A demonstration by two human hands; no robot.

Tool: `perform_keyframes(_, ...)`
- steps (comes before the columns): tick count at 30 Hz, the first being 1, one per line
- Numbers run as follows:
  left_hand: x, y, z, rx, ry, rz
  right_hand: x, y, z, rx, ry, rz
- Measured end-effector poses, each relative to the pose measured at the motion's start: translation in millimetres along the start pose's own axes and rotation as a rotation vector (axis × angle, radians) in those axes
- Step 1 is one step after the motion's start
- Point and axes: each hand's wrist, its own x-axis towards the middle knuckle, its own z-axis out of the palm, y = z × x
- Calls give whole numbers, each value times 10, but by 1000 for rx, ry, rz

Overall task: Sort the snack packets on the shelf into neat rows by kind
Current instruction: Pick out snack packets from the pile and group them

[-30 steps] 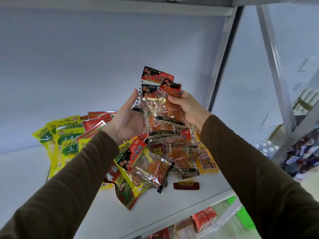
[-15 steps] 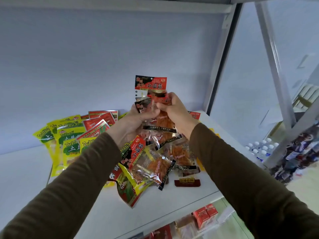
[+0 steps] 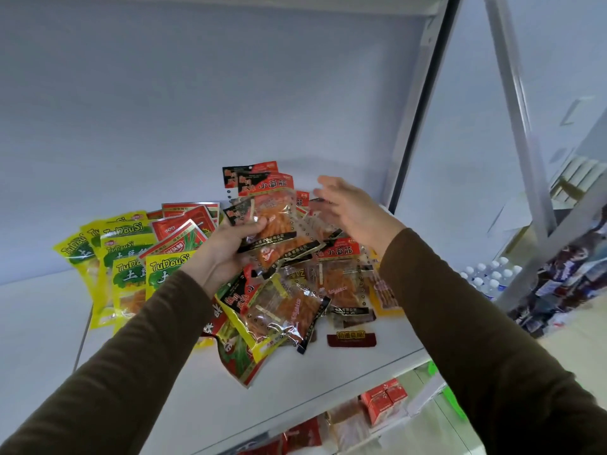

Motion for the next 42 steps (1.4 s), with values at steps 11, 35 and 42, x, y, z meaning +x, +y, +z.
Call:
perform_keyframes(11, -3, -58, -226, -11, 19, 18, 12, 609, -444, -1016, 289, 126)
perform_keyframes(35, 79, -94, -194, 4, 44, -17, 279, 349, -511, -79, 629, -168)
perform_keyframes(42, 119, -91, -104, 37, 64, 17, 76, -129, -538, 220, 717, -393)
